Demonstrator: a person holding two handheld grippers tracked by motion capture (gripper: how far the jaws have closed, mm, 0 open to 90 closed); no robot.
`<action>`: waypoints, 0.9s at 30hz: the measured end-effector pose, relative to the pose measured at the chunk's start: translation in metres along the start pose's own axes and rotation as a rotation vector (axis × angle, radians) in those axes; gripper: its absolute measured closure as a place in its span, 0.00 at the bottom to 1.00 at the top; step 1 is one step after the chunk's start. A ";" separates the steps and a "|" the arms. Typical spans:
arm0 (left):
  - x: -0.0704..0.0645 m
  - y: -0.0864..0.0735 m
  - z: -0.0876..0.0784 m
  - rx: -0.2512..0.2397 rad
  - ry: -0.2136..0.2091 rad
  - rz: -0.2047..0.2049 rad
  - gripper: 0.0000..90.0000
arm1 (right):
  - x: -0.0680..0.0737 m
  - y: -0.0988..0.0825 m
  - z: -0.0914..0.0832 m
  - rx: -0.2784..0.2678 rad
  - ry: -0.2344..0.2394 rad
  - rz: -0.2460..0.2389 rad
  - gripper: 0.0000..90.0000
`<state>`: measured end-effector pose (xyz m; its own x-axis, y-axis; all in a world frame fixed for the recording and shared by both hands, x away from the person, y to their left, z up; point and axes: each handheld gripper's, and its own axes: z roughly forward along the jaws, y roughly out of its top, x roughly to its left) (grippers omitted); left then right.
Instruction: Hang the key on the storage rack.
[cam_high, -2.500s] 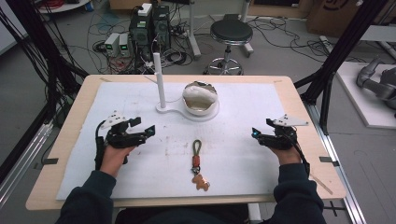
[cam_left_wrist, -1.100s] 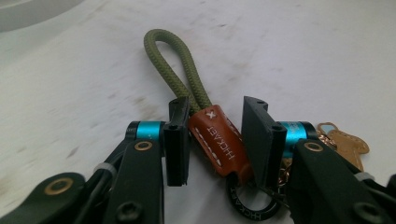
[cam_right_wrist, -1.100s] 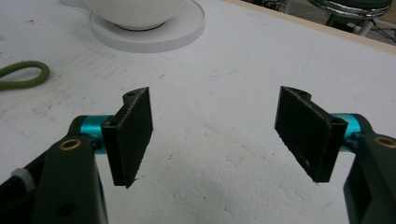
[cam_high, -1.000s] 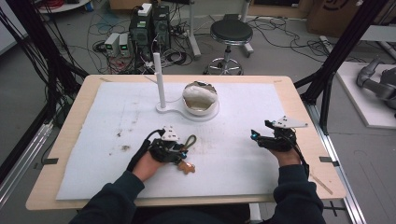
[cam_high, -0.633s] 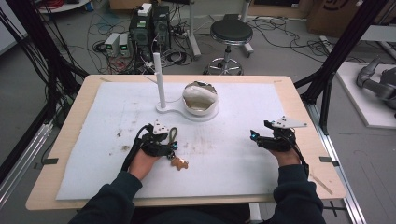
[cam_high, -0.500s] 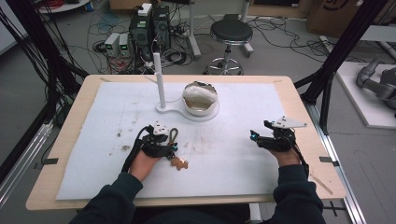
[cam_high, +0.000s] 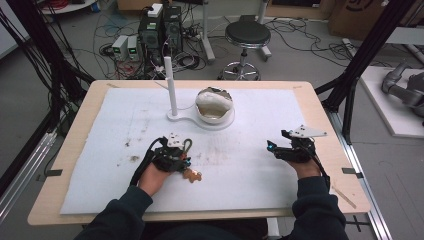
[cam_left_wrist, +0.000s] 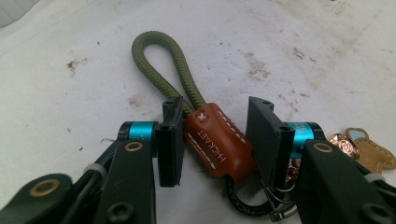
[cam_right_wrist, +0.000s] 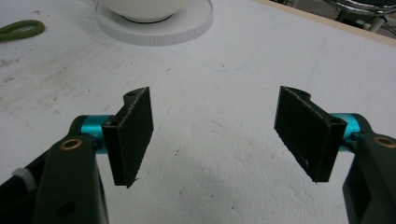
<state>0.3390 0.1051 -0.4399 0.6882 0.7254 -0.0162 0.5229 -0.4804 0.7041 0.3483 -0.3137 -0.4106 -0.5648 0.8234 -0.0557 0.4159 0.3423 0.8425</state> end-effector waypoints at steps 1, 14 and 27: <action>0.001 0.000 0.001 -0.017 -0.021 0.001 0.65 | 0.000 0.000 0.001 -0.002 -0.001 -0.001 0.32; -0.007 0.003 0.000 -0.093 -0.008 -0.021 0.49 | -0.001 -0.001 0.001 0.002 0.001 0.001 0.32; -0.018 0.000 0.005 -0.034 0.046 -0.031 0.70 | 0.000 -0.002 0.003 0.012 0.002 0.012 0.32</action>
<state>0.3296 0.0896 -0.4431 0.6480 0.7616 -0.0062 0.5254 -0.4411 0.7276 0.3499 -0.3133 -0.4137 -0.5612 0.8265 -0.0442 0.4311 0.3376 0.8368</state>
